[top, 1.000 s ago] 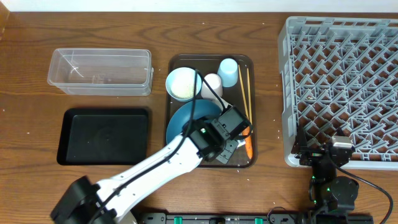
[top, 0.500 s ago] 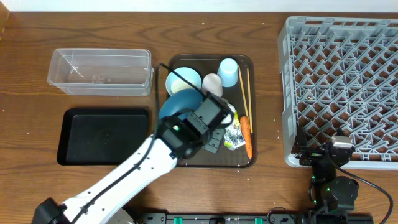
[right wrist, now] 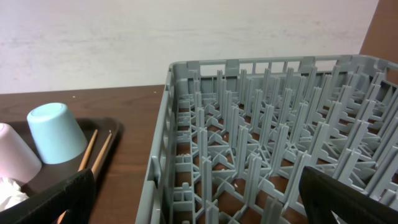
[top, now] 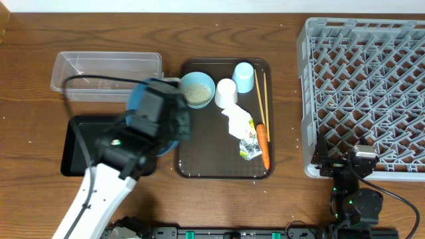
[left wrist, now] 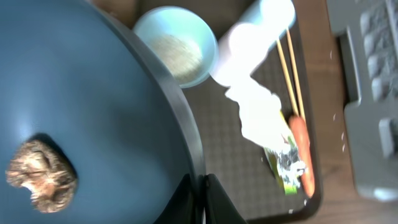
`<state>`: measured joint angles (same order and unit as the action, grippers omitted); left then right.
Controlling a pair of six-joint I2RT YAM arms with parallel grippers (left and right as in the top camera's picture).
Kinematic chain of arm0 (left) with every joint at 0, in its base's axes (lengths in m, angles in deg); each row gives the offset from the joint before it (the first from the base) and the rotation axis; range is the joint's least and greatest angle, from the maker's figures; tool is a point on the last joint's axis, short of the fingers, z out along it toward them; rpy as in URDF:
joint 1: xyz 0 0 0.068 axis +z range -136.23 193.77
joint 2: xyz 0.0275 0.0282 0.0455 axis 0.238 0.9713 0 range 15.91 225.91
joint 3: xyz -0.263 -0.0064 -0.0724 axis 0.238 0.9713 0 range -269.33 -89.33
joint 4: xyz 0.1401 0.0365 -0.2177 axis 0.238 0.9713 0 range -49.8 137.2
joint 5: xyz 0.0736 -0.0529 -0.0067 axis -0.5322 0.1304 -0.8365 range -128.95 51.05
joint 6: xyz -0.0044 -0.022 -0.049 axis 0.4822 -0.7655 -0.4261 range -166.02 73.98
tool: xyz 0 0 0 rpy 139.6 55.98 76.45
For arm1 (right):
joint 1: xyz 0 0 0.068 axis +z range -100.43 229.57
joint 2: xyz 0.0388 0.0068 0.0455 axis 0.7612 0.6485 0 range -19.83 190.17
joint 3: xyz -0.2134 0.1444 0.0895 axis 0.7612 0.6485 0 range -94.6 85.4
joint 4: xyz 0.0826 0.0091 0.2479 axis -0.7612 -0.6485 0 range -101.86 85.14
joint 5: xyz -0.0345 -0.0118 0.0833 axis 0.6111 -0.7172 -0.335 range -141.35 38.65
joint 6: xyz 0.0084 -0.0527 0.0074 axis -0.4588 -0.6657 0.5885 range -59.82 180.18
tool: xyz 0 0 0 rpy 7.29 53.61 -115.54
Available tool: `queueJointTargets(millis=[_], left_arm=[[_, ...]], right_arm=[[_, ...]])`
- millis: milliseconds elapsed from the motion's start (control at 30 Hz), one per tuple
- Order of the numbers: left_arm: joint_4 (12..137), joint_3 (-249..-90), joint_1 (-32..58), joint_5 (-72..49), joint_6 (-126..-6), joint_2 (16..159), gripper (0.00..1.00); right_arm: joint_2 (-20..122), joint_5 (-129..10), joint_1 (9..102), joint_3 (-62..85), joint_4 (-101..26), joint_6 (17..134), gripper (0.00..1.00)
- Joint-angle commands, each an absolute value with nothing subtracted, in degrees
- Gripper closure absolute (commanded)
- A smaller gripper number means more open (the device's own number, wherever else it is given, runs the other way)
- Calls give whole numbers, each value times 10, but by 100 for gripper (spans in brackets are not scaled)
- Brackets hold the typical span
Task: Sort waste into correct bins and load items into the dishwasher rack
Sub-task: 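Lift the blue plate and carry it left over the black tray, then tilt the blue plate to dump food scraps onto the black tray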
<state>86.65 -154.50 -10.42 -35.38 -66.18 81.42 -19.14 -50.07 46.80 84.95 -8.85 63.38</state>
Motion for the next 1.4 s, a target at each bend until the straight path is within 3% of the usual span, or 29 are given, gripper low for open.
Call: queueJointTargets(millis=[0,300,500,833,1233,1367], left_arm=[[867,-1538,-41,-285,-667,792,94],[879,-1533,145,-150,-661,790,94],[876,-1532,250,37,-611,791,94],[878,-1532,397,164,-589,791,94],[904,-1532,469,211,-536,795,94],[886,-1531,484,294,-531,809,94]], right_arm=[[-194,-499,462,851,-90,633,1],[-194,-499,462,851,-90,633,1],[-194,-499,462,851,-90,633,1],[-194,-499,462,851,-90,633,1],[-194,-499,462,851,-90,633,1],[-194,-499,462,851,-90,633,1]])
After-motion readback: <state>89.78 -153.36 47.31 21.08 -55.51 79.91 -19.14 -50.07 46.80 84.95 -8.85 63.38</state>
